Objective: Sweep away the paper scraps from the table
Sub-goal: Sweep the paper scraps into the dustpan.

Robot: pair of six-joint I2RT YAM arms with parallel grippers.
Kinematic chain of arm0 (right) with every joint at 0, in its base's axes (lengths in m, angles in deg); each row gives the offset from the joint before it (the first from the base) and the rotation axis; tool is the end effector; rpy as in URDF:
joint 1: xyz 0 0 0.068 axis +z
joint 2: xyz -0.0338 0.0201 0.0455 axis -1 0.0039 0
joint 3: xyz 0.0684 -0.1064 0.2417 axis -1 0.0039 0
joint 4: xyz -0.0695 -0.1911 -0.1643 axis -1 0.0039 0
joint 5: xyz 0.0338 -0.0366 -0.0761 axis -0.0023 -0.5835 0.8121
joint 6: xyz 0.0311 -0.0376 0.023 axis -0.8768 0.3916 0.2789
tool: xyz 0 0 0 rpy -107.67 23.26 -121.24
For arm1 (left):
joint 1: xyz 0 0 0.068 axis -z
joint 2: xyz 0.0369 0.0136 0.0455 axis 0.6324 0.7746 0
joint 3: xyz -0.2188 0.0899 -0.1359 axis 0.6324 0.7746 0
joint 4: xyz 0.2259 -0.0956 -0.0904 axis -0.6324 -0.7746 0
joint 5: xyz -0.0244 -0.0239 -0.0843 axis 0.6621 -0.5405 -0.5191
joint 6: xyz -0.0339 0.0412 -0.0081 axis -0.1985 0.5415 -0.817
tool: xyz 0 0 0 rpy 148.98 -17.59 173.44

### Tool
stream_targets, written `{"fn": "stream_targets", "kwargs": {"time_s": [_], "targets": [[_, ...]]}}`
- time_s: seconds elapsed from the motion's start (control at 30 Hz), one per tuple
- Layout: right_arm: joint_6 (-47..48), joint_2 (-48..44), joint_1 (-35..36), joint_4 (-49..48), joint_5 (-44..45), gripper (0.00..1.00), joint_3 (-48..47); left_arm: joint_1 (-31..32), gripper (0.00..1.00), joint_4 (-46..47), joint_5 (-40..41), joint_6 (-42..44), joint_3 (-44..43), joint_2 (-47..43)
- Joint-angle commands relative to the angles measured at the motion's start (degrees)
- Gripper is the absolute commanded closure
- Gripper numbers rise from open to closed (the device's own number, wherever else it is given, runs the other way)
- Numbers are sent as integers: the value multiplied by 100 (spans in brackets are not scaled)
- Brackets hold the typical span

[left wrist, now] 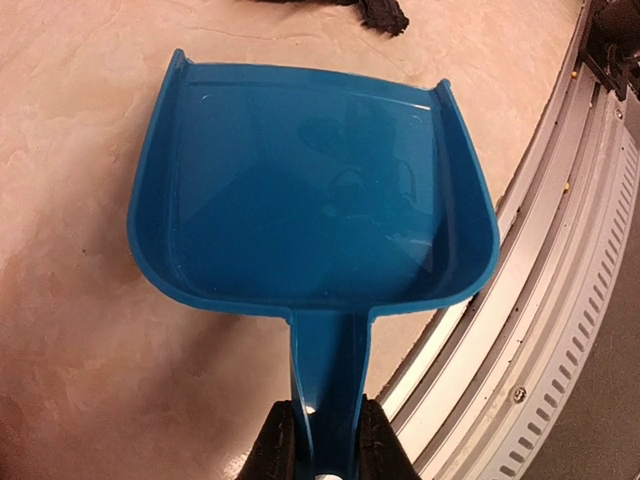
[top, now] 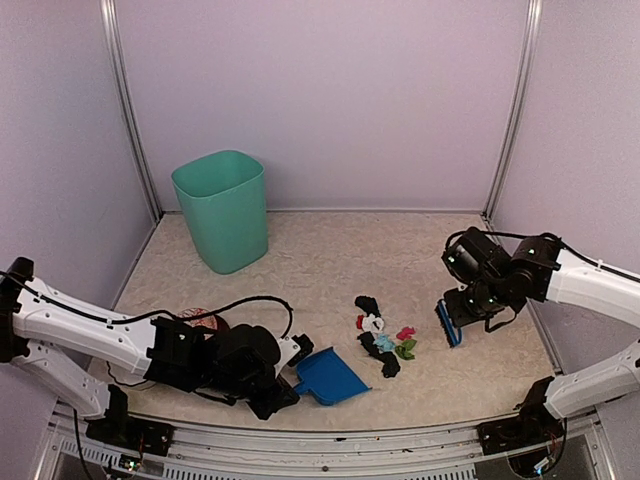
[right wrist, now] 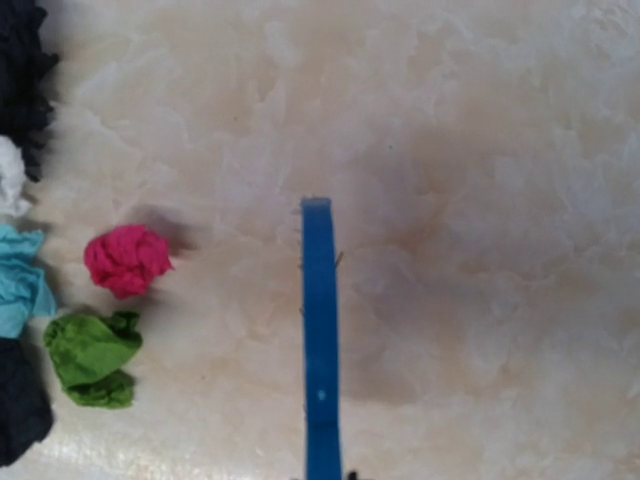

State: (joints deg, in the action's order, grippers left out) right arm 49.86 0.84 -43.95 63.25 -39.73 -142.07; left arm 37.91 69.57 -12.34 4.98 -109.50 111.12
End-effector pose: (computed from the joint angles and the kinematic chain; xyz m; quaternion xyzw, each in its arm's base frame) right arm 0.1576 0.1431 0.2669 -0.0759 0.9590 -0.0165 0.2726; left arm 0.0636 -0.2655 0.1887 0.3856 0.8666 -0.2249 0.2232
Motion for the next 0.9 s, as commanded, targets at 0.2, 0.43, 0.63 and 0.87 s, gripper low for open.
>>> {"fn": "stream_targets", "kwargs": {"time_s": [0.2, 0.43, 0.63, 0.87], "targets": [[77, 580, 49, -369, -10, 100, -281, 49, 100, 293, -54, 263, -415, 574], [4, 1080, 522, -465, -165, 100, -486, 43, 100, 377, -14, 405, -713, 1018], [-6, 1447, 901, -492, -349, 100, -701, 8, 100, 484, 4, 529, -867, 1375], [114, 1753, 1379, -576, -571, 100, -973, -76, 100, 622, -152, 553, -900, 1584]]}}
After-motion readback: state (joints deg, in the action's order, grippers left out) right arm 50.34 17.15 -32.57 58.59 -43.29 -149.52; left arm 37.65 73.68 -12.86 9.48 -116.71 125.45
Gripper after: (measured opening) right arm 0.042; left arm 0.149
